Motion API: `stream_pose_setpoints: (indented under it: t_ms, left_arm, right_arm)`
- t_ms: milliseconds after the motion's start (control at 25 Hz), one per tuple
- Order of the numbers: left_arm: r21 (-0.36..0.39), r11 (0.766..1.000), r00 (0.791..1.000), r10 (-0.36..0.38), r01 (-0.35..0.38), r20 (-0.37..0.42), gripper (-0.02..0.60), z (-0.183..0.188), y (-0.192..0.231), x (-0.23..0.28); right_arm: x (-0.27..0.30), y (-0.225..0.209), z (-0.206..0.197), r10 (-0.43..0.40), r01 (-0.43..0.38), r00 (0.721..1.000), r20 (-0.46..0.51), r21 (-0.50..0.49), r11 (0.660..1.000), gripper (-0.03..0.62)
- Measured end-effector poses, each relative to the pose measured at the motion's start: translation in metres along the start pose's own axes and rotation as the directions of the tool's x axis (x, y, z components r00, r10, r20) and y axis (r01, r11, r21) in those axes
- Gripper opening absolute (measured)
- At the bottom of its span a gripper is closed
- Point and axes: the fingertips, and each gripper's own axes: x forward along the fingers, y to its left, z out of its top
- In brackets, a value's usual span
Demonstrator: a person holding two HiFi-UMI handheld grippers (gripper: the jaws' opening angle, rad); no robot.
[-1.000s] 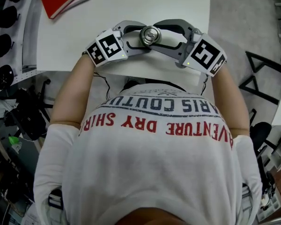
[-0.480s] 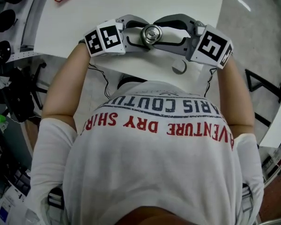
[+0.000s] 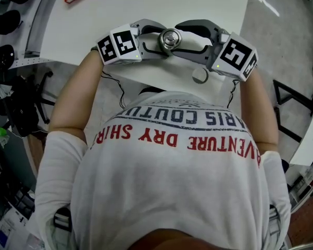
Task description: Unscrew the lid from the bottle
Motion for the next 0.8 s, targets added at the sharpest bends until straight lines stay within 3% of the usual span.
stream_pose_setpoints:
  t_ms: [160,400,600,800]
  left_arm:
    - [-0.041,0.998,0.998,0.05,-0.049,0.027,0.348,0.002,0.0,0.001]
    - [-0.126,0.982,0.986,0.152,-0.143,0.064,0.348,-0.002,0.0,-0.002]
    - [-0.186,0.958,0.969,0.236,-0.22,0.073,0.348,-0.001,0.0,-0.001]
    - [-0.237,0.929,0.945,0.314,-0.285,0.096,0.348,0.0,0.003,-0.001]
  right_arm:
    - [-0.008,-0.001,0.004,-0.126,0.122,0.991,0.047,0.09,0.988,0.276]
    - [0.0,0.008,0.006,-0.336,0.324,0.94,0.056,0.164,0.932,0.276]
    - [0.001,0.005,0.001,-0.538,0.524,0.841,0.048,0.174,0.834,0.276]
    - [0.001,-0.002,-0.001,-0.659,0.629,0.751,0.047,0.253,0.735,0.275]
